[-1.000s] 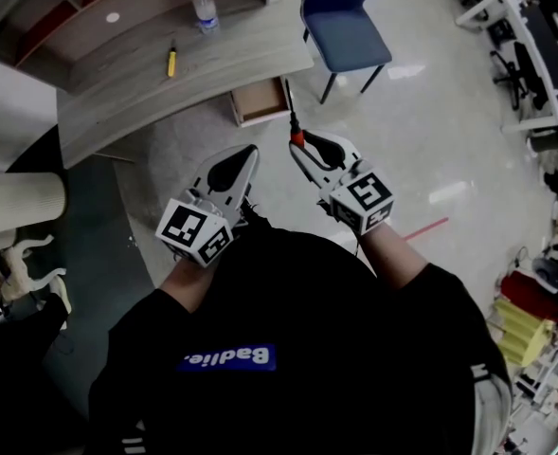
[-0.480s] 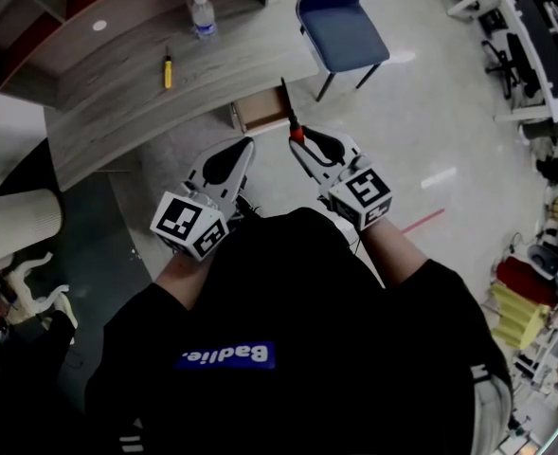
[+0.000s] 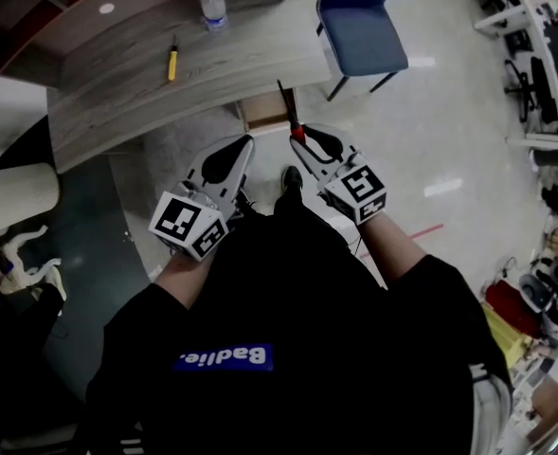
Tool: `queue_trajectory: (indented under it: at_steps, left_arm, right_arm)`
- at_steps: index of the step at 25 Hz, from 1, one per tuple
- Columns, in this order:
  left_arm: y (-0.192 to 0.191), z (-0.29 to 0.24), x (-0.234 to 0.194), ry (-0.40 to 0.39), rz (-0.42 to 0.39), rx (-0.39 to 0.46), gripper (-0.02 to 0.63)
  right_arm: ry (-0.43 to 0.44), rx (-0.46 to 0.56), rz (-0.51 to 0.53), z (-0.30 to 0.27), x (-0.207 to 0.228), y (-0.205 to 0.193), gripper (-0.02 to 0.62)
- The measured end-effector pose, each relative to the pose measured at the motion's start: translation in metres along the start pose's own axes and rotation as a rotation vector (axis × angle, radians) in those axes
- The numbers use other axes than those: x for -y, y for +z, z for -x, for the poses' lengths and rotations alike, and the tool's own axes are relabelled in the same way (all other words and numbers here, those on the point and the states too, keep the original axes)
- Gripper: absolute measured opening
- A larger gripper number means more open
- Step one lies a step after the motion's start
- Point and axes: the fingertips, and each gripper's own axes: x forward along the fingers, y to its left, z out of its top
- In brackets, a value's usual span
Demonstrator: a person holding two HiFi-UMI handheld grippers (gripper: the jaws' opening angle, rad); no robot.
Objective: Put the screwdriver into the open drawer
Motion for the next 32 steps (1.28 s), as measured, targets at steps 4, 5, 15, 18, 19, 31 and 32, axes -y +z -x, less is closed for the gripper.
queue_trajectory:
  at_steps: [4, 5, 15, 18, 19, 31, 32]
  left_arm:
    - [-0.004, -0.019, -0.011, 0.059, 0.018, 0.002, 0.003]
    - [-0.006, -0.023, -0.013, 0.072, 0.022, 0.002, 0.003]
    - [-0.024, -0.036, -0.044, 0.171, 0.074, 0.009, 0.002]
    - [-0.025, -0.037, -0.053, 0.191, 0.079, 0.013, 0.002]
    - [-0.025, -0.036, -0.055, 0.197, 0.079, 0.017, 0.002]
    - [-0.043, -0.013, -0.063, 0.269, 0.104, 0.020, 0.003]
    - [-0.045, -0.011, -0.065, 0.274, 0.106, 0.017, 0.002]
  right_arm:
    - [0.047, -0.037, 0.013, -0.016, 0.025, -0.012, 0.120]
    - [0.060, -0.049, 0.019, -0.020, 0.030, -0.016, 0.120]
    - [0.147, -0.174, 0.074, -0.066, 0.054, -0.061, 0.120]
    - [0.167, -0.197, 0.120, -0.080, 0.058, -0.070, 0.120]
    - [0.174, -0.208, 0.142, -0.084, 0.059, -0.074, 0.120]
    - [0.215, -0.366, 0.334, -0.119, 0.068, -0.146, 0.120]
    - [0.209, -0.379, 0.351, -0.122, 0.072, -0.153, 0.120]
